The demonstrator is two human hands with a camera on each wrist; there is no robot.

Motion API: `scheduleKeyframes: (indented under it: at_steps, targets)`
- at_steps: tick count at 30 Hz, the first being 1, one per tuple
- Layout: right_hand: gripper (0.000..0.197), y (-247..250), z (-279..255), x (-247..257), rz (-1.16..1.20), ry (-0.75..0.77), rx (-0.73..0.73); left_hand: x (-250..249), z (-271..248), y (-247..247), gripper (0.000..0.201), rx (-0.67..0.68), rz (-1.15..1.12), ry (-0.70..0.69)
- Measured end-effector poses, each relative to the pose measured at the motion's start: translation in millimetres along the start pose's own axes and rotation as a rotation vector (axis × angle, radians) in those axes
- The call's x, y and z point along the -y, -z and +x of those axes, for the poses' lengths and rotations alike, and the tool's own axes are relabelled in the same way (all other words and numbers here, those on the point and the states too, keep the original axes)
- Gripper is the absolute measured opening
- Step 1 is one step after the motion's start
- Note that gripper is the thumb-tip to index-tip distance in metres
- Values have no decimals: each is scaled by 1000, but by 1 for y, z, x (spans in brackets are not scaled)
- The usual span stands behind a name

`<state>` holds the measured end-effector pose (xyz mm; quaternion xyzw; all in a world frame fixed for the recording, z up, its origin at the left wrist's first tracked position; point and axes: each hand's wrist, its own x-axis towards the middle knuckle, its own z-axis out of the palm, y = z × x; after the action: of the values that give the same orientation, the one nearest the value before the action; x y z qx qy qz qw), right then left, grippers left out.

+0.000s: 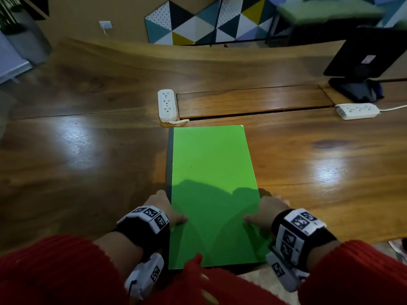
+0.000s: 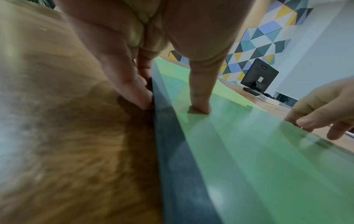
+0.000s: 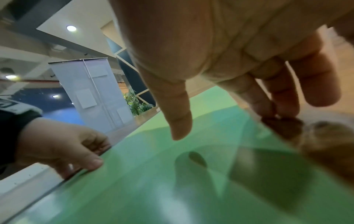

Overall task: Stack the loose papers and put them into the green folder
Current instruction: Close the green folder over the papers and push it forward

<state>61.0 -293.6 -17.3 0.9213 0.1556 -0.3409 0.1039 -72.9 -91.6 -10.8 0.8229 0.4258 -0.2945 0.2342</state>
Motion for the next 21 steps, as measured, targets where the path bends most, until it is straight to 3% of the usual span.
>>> scheduleKeyframes:
  at_steps: [4,7,12,17,21]
  targets:
    - [79,-4,1,7,42,-82,-17,-7,2,2,84,13,10,9]
    - [64,-4,11,-4,216,-134,2,-8,5,2,85,21,18,-1]
    - [38,-3,22,-20,637,-143,-14,-14,8,5,50,-35,-73,-96]
    - [36,14,26,-30,957,-168,-122,-30,21,21,36,-57,-275,-186]
    - [39,52,50,-35,1019,-99,-313,-58,40,49,48,-146,-440,-240]
